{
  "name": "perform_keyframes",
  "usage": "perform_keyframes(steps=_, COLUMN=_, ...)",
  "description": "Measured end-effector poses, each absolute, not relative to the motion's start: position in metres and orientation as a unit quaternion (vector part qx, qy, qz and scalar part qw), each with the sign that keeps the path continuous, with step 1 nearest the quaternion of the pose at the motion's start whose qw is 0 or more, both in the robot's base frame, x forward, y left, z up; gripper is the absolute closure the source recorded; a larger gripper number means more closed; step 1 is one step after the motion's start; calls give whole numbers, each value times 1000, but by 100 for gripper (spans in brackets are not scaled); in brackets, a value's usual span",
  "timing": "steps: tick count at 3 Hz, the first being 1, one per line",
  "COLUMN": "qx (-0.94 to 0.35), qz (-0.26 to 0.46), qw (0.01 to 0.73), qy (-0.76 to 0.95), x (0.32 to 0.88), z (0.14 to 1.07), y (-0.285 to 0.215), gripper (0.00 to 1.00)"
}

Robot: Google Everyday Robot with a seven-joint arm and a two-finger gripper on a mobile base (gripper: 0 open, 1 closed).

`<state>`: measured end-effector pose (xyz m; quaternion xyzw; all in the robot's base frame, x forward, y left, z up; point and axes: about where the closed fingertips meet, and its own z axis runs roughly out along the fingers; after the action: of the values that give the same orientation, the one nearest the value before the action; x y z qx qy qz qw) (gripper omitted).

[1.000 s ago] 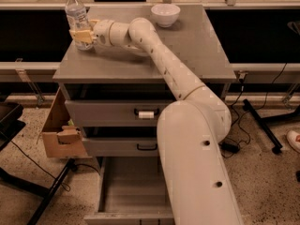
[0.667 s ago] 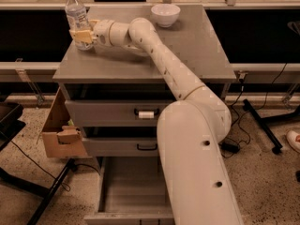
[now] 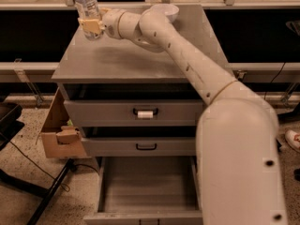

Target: Place blue plastic bottle into bottom drawer

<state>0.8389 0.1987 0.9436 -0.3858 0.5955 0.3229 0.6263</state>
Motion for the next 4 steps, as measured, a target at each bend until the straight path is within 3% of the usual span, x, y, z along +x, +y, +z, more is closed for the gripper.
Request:
perform_keyframes(steps=1, qx=-339, qz=281, qw=668, qy=600, x=802, z=1018, y=141, gripper=100)
perform_keyframes(steps=2, qx=-271, qz=244, qw=710, qy=602, x=726, z=1098, y=84, gripper=100)
perform_keyframes(steps=3, qx=-242, qz=231, qw=697, qy=635, x=644, z=1100, y=68, gripper=100)
perform_keyframes(steps=4, qx=-249, qz=223, qw=654, qy=679, x=597, z=1053, y=74, gripper=100)
